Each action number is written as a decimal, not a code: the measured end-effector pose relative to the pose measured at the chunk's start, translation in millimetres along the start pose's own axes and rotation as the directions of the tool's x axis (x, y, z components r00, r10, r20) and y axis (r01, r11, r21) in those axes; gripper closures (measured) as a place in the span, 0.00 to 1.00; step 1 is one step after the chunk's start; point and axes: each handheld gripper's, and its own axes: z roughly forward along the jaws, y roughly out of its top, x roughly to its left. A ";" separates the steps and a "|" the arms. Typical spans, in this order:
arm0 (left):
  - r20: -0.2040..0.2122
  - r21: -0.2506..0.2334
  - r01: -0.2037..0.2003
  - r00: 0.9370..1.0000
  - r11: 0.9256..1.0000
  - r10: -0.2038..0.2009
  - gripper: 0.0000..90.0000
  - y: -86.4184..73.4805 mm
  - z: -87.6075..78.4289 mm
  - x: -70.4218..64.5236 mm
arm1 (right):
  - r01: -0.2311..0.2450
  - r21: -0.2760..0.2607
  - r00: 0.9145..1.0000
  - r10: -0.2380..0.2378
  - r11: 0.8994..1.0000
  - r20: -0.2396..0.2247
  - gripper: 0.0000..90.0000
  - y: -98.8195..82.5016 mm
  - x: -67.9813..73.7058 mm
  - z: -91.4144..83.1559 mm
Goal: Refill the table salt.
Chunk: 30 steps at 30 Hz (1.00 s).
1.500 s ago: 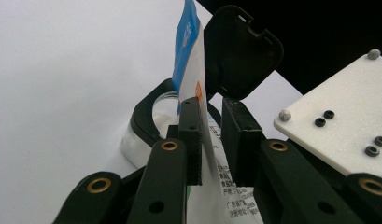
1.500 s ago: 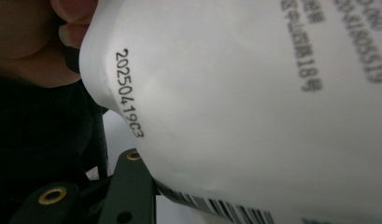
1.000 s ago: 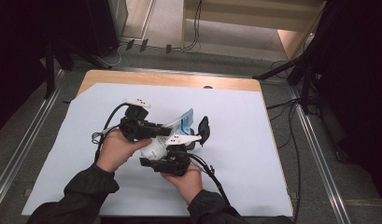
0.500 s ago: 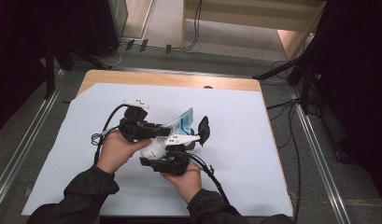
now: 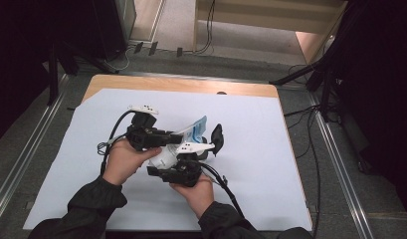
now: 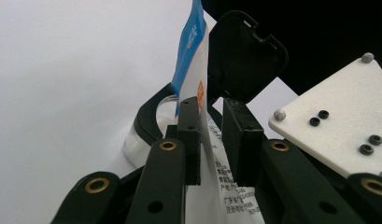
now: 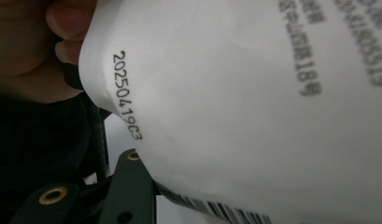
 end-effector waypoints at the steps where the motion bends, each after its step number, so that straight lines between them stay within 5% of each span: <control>1: -0.001 0.000 0.000 1.000 1.000 0.000 0.87 0.2 0.0 -0.1 | 0.000 0.000 1.000 0.000 1.000 0.000 0.68 0.0 0.0 -0.1; 30: -0.001 0.011 -0.018 1.000 1.000 0.018 0.87 4.5 2.0 -4.8 | -0.004 -0.006 1.000 0.004 1.000 -0.022 0.67 1.4 -0.5 -4.2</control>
